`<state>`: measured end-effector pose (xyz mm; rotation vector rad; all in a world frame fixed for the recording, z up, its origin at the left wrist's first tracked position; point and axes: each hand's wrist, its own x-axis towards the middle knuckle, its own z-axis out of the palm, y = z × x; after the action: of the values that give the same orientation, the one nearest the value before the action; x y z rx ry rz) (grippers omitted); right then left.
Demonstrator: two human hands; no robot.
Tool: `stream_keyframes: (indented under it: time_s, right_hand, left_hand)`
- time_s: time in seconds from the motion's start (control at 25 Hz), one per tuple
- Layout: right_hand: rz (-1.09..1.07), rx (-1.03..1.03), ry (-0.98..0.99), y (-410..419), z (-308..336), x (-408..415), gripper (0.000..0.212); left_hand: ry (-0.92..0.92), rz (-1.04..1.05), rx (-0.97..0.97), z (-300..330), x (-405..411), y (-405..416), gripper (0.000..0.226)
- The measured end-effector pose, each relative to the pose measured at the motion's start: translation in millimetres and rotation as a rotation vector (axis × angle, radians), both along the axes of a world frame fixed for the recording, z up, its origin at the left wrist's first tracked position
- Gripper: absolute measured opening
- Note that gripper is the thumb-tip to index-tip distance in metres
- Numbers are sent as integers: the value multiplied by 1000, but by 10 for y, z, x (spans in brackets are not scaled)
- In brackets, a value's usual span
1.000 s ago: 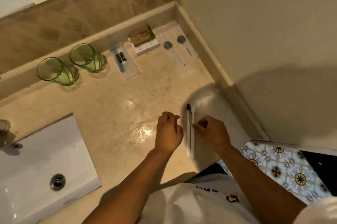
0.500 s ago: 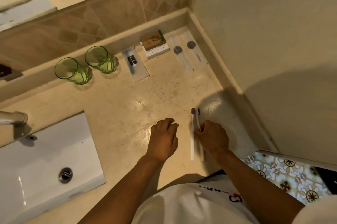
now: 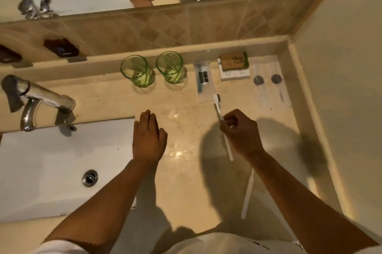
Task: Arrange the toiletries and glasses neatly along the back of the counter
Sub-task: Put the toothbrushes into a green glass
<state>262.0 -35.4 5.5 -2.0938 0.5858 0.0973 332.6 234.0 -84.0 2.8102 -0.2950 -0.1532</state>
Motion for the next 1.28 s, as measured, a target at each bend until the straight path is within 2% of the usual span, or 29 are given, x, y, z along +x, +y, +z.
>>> stream_keyframes:
  time_s: [0.16,0.28,0.6,1.08,1.28]
  right_hand:
    - [-58,306,37,401,-32,719,17]
    - [-67,420,15,549,33,1084,17]
    - [-211,648,-330,483,376,1865,17]
    - [-186,499,-439,430,136,2265,21]
    - [-141,227,-367,458,-2,2264,20]
  left_hand:
    - [-13,25,29,-93,279,-5,58]
    - [-37,30,12,-161,305,10,60]
    - [-49,50,45,-207,341,31,63]
    - [-40,57,41,-202,342,29,62]
    - [-31,53,47,-209,343,26,63]
